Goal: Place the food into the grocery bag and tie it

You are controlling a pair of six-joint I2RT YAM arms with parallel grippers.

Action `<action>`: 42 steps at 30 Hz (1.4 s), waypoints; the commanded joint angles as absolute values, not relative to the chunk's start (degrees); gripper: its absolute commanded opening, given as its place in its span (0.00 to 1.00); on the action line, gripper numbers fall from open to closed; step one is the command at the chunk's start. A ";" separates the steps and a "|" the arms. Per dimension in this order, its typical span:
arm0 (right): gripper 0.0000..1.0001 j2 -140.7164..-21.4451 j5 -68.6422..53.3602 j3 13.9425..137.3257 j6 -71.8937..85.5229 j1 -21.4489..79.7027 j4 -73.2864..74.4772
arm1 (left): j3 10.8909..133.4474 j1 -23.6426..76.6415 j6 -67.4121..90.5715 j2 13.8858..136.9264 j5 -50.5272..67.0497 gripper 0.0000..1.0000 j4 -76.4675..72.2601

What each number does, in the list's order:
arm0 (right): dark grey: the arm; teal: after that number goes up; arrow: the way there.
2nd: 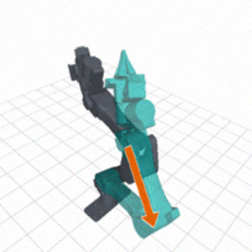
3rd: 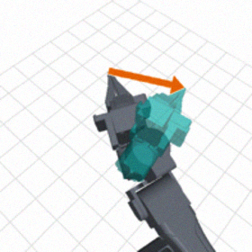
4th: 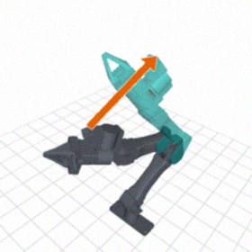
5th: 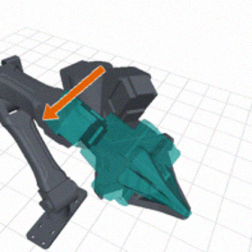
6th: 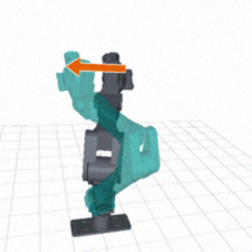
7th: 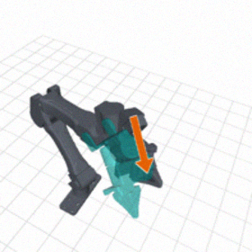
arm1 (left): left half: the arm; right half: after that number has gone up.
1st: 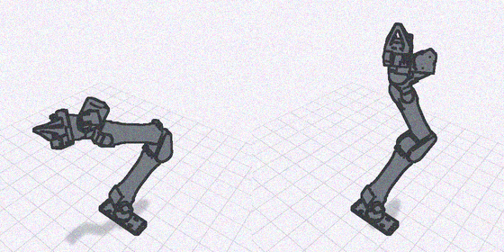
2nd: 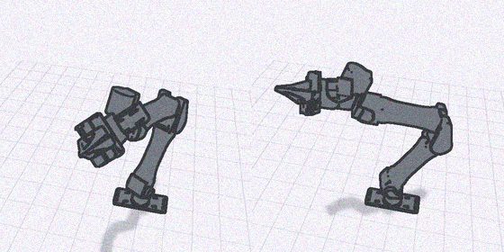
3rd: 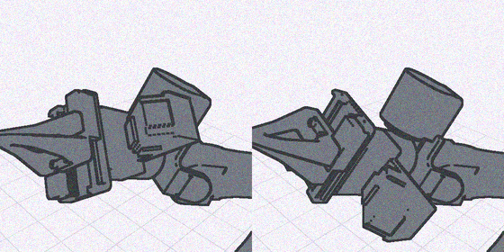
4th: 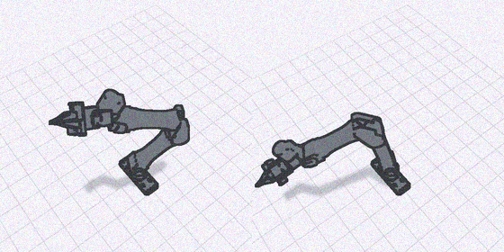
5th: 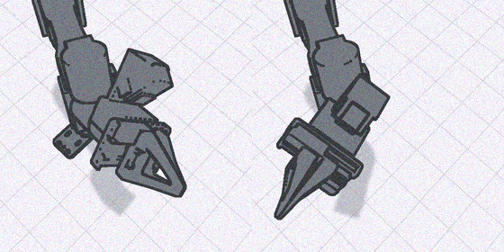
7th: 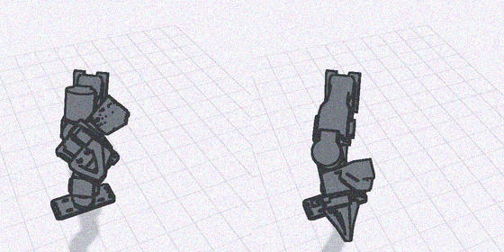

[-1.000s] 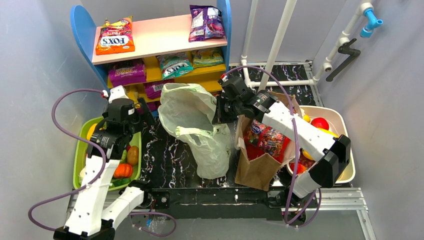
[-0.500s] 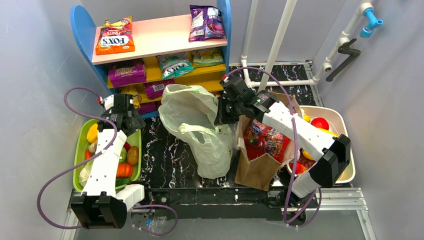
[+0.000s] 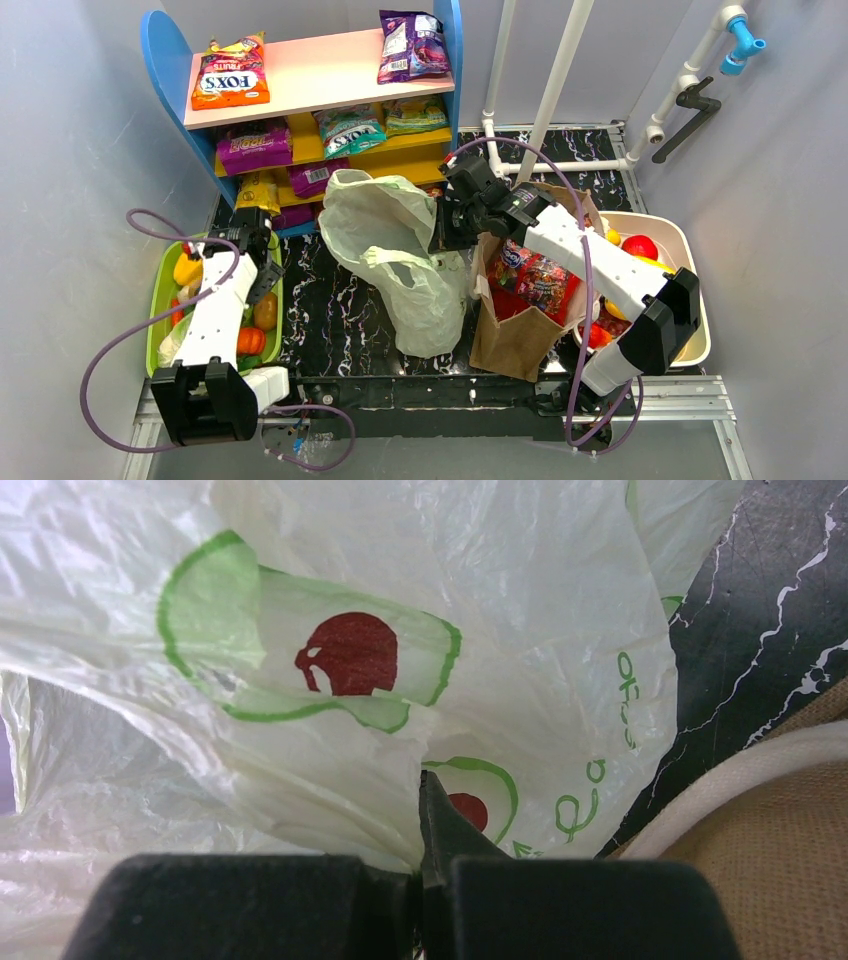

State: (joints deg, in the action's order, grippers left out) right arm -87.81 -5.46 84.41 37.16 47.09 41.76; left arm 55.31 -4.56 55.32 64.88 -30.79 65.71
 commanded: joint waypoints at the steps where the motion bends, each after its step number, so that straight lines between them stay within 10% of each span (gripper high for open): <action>1: 0.01 -86.76 -6.21 83.58 36.68 47.01 39.86 | 49.97 -7.67 62.19 57.05 -31.79 0.99 68.32; 42: 0.01 -88.68 -9.63 83.03 35.56 46.90 37.98 | 42.68 -19.63 72.88 63.41 -29.99 0.99 61.81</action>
